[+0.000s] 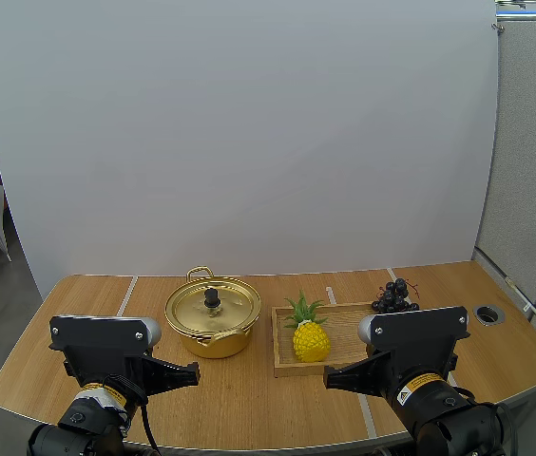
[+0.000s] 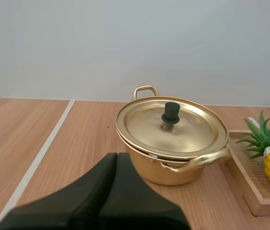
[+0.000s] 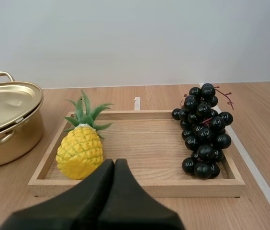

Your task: Open the pot, put the pineapple inside, and close it

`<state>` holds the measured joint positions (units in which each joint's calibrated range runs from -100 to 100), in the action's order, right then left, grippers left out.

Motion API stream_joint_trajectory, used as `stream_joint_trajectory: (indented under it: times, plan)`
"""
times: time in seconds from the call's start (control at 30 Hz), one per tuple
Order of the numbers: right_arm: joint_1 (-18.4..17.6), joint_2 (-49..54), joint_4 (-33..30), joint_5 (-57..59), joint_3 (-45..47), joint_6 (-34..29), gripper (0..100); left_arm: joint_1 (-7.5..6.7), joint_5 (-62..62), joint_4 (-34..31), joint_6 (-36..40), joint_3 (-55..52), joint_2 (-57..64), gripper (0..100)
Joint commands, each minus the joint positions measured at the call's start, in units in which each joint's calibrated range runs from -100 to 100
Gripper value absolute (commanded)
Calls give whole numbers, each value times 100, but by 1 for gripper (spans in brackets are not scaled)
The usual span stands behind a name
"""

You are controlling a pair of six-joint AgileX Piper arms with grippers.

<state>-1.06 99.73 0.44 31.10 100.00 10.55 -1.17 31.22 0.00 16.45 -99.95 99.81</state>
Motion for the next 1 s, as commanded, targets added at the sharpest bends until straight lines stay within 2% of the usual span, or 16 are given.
stream_joint_trajectory:
  times: [0.0, 0.7, 0.97]
  plan:
    - [-5, 27, 9, 0, 0, 63, 0, 6, -56, 0, 63, -5, 19, 0]
    - [-5, 27, 9, 151, -29, 63, 0, 6, -34, 0, 95, 35, 19, 0]
    - [-5, 27, 9, 1208, -1647, 63, 0, 6, 702, 0, -166, 1500, 19, 0]
